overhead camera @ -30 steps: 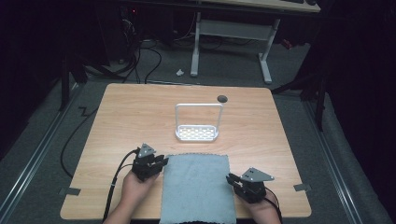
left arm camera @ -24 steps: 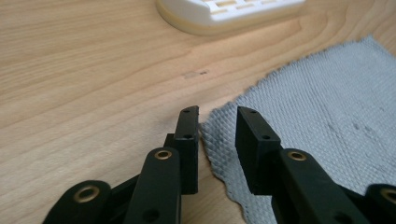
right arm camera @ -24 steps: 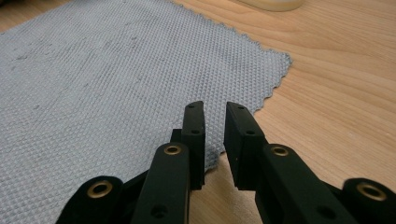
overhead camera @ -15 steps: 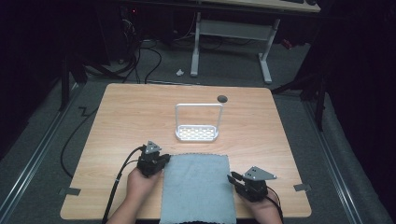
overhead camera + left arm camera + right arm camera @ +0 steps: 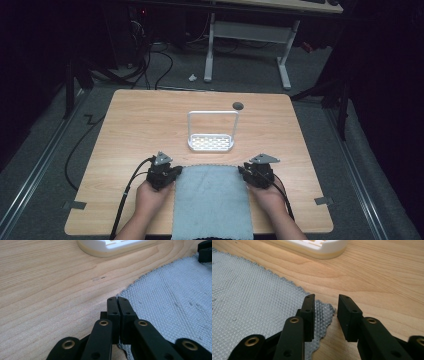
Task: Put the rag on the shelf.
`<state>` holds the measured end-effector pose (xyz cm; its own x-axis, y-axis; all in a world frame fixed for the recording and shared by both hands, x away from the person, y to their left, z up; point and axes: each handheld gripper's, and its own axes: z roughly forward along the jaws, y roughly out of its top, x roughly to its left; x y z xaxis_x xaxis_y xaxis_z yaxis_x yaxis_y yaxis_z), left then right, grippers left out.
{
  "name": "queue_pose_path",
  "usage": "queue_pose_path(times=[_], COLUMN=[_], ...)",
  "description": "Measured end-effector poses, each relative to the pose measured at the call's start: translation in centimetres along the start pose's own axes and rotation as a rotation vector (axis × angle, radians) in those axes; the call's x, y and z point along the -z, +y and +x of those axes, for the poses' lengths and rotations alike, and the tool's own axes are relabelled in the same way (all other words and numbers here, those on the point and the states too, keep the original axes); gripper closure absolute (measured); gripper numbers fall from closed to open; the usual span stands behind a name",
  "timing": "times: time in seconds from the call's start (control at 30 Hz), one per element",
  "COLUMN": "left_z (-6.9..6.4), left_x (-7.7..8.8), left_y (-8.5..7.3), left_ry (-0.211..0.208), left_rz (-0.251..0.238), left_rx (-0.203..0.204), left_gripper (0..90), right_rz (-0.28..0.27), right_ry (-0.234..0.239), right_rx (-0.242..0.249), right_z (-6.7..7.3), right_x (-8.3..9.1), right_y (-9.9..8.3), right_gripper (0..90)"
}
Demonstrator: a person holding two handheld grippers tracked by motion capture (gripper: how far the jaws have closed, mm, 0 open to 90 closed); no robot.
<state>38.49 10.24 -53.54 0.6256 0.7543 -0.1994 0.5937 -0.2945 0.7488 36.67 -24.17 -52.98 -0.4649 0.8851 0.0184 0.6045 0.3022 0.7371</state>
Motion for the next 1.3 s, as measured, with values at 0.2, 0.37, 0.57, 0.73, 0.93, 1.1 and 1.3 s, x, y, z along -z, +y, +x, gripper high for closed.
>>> queue_pose_path(times=[0.2,0.37,0.57,0.73,0.93,1.1,1.3], left_z=[0.0,0.0,0.0,-0.4,-1.5,-2.1,-2.9], left_x=[0.0,0.0,0.6,1.7,4.0,5.5,7.1], left_y=[0.0,0.0,-0.3,-0.7,-0.2,0.2,0.8], left_ry=[-0.003,-0.006,-0.024,-0.043,-0.026,-0.019,-0.017], left_rz=[-0.002,-0.002,-0.050,-0.131,-0.204,-0.269,-0.343], left_rx=[0.002,0.004,-0.005,-0.029,-0.063,-0.074,-0.084], left_gripper=[88.3,88.4,88.8,88.8,88.8,88.8,88.9], right_rz=[0.004,0.000,-0.057,-0.105,-0.162,-0.227,-0.323], right_ry=[-0.005,0.001,0.013,0.023,0.034,0.034,0.011], right_rx=[0.027,0.038,0.046,0.059,0.057,0.065,0.071], right_z=[0.8,0.9,1.0,1.5,2.1,2.4,2.8], right_x=[0.1,0.0,0.7,2.3,3.7,5.0,6.9], right_y=[-0.1,-0.1,-0.5,-0.8,-0.6,-0.1,0.6], right_gripper=[83.1,89.6,89.9,89.9,90.0,90.0,90.0])
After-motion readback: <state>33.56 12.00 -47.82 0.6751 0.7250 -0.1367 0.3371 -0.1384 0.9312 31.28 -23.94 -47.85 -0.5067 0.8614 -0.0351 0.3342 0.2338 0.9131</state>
